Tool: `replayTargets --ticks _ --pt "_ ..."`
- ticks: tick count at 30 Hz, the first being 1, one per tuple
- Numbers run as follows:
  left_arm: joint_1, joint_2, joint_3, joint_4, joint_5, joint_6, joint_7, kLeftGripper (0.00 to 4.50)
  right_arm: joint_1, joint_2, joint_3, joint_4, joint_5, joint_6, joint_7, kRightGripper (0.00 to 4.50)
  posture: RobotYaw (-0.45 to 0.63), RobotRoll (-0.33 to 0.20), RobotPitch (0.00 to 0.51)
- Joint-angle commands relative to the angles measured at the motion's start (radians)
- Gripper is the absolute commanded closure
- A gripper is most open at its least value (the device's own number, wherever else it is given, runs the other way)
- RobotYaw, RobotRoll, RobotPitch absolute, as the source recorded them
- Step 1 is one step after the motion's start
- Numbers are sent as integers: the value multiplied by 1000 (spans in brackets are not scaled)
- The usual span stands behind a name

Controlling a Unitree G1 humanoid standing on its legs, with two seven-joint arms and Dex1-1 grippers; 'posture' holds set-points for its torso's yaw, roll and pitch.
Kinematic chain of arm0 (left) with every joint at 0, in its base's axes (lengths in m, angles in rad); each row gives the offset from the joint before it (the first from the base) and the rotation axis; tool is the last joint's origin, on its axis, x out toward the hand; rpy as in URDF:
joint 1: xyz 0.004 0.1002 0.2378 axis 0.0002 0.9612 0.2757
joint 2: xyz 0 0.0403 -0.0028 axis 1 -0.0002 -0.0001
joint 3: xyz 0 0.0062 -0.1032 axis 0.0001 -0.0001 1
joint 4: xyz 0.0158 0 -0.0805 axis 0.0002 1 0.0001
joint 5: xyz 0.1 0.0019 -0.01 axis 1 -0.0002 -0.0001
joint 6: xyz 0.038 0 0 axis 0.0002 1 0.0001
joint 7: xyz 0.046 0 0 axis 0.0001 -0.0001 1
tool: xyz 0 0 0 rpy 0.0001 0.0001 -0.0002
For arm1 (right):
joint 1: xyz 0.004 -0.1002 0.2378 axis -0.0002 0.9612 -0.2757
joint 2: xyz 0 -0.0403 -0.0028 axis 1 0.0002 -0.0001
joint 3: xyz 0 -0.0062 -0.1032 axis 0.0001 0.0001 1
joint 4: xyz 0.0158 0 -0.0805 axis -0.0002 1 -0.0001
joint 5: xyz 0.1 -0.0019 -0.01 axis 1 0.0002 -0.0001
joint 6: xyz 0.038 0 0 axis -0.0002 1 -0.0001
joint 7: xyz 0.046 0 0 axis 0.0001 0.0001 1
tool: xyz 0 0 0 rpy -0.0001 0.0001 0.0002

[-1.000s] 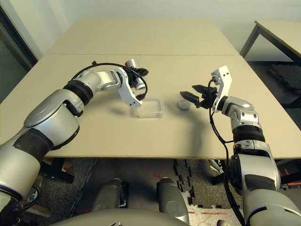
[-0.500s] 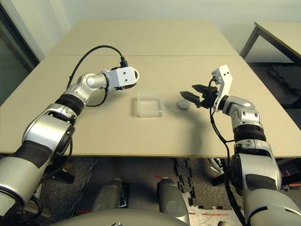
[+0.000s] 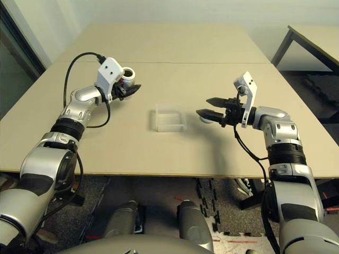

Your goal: Pour the medicine from the bottle into the box.

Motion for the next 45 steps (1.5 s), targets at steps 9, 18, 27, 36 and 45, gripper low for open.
replayTargets --ticks 9,18,27,36,45 --pt "113 -3 79 -117 -96 78 110 1751 25 -16 65 -131 34 68 36 0 -18 0 29" --pt "195 -11 106 -158 -109 64 223 1751 28 -11 83 -130 38 65 37 0 -20 0 32" --pt "236 -14 121 -113 -112 14 250 39 10 -4 86 -90 32 46 38 0 -20 0 33" --pt "271 -13 142 -95 -139 -46 233 39 -5 -12 81 -54 28 27 43 0 -19 0 33" --pt "417 -13 150 -416 -167 62 271 39 -18 -17 88 -12 14 1 48 0 4 0 40"
